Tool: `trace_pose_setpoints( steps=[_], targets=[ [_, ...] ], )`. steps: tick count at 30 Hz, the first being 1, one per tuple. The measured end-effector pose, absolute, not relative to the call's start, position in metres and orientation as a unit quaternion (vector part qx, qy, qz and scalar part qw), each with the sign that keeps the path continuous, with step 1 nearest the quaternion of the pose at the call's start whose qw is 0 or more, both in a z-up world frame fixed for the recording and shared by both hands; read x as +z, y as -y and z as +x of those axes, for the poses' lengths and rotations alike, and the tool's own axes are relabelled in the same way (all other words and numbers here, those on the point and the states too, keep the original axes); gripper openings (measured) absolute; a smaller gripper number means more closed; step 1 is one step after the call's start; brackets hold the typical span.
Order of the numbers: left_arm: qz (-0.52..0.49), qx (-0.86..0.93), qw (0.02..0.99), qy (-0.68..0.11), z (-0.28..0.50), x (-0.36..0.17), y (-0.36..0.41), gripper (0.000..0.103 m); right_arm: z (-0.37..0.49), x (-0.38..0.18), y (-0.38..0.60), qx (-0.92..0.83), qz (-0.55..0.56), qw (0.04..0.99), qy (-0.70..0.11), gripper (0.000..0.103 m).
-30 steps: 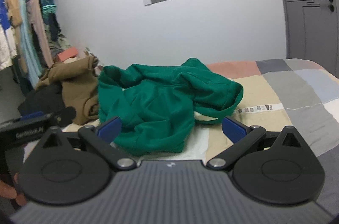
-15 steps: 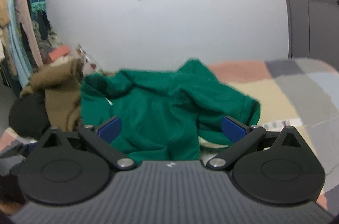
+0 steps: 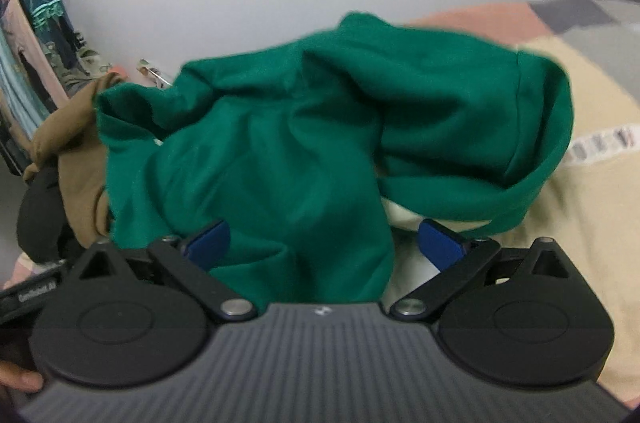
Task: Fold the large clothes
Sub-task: 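Reach into the green hoodie and close both grippers on its fabric, then lift the hoodie with both grippers and shake it out in the air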
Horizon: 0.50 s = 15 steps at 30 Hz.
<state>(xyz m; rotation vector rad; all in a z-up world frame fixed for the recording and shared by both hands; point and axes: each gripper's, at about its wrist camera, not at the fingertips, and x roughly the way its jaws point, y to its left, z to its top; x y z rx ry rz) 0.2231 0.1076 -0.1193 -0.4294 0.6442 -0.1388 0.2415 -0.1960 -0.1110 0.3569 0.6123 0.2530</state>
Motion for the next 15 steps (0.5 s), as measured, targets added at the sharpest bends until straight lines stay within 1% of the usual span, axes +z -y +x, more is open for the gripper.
trace_pose_setpoints(
  steps=[1,2,3,4,5,6,7,8,9,10,11,12,13,15],
  targets=[
    [-0.223,-0.081,0.919,-0.314,0.225,-0.122,-0.107,0.099,0.245,-0.118,0.196,0.129,0.179,0.926,-0.305,0.096],
    [-0.23,-0.09,0.918,-0.311,0.226,-0.124,-0.106,0.095,0.249,-0.123,0.195,0.137,0.185,0.921,-0.313,0.09],
    [-0.236,-0.1,0.916,-0.308,0.227,-0.124,-0.105,0.087,0.252,-0.128,0.194,0.146,0.19,0.916,-0.322,0.078],
    [-0.24,-0.109,0.915,-0.305,0.227,-0.124,-0.105,0.077,0.256,-0.133,0.192,0.157,0.191,0.911,-0.33,0.072],
    [-0.247,-0.121,0.912,-0.304,0.228,-0.124,-0.103,0.07,0.257,-0.135,0.19,0.169,0.19,0.908,-0.332,0.062],
    [-0.254,-0.132,0.909,-0.304,0.228,-0.123,-0.103,0.059,0.258,-0.136,0.189,0.179,0.19,0.908,-0.329,0.048],
    [-0.259,-0.145,0.905,-0.303,0.228,-0.122,-0.103,0.05,0.258,-0.135,0.188,0.185,0.188,0.908,-0.325,0.041],
    [-0.264,-0.161,0.902,-0.3,0.226,-0.119,-0.103,0.045,0.256,-0.131,0.186,0.192,0.183,0.909,-0.323,0.028],
    [-0.268,-0.172,0.9,-0.296,0.222,-0.116,-0.104,0.034,0.254,-0.127,0.185,0.197,0.176,0.91,-0.32,0.019],
    [-0.273,-0.185,0.898,-0.29,0.219,-0.112,-0.105,0.026,0.251,-0.121,0.184,0.203,0.162,0.914,-0.312,0.018],
    [-0.28,-0.2,0.895,-0.285,0.216,-0.109,-0.106,0.023,0.246,-0.115,0.183,0.209,0.15,0.918,-0.303,0.014],
    [-0.287,-0.211,0.89,-0.283,0.213,-0.106,-0.106,0.017,0.24,-0.108,0.185,0.218,0.144,0.92,-0.294,0.014],
    [-0.293,-0.222,0.887,-0.28,0.208,-0.103,-0.107,0.014,0.235,-0.103,0.187,0.223,0.143,0.921,-0.286,0.014],
    [-0.296,-0.245,0.883,-0.27,0.199,-0.095,-0.108,0.013,0.223,-0.091,0.194,0.232,0.148,0.923,-0.269,0.012]
  ],
)
